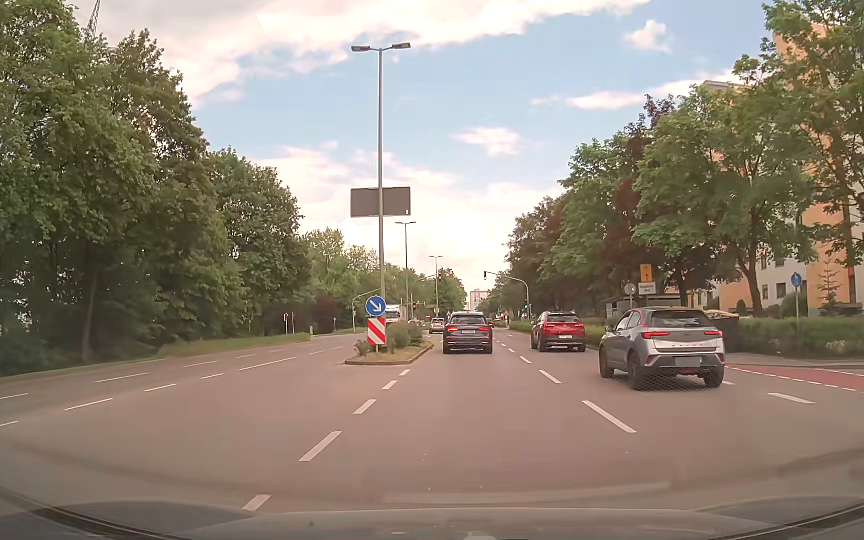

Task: Follow the waypoints while adhering to traffic rules and regulations

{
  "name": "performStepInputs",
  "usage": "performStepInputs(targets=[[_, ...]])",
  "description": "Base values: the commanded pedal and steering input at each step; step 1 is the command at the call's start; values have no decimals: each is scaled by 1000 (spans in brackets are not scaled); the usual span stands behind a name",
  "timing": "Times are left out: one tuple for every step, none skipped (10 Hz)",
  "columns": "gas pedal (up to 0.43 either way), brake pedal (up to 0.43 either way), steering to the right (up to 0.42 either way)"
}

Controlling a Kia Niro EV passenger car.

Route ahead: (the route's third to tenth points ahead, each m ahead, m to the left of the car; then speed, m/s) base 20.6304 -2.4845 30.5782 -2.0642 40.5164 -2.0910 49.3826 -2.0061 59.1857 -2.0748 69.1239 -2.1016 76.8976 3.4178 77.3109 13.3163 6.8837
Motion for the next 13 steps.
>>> performStepInputs(targets=[[157, 24, 1], [157, 24, 1], [157, 18, 1], [157, 24, 1], [157, 18, 1], [157, 18, 1], [157, 18, 1], [157, 18, 1], [150, 18, 1], [118, 18, 1], [79, 18, 1], [79, 18, 1], [79, 18, 0]])
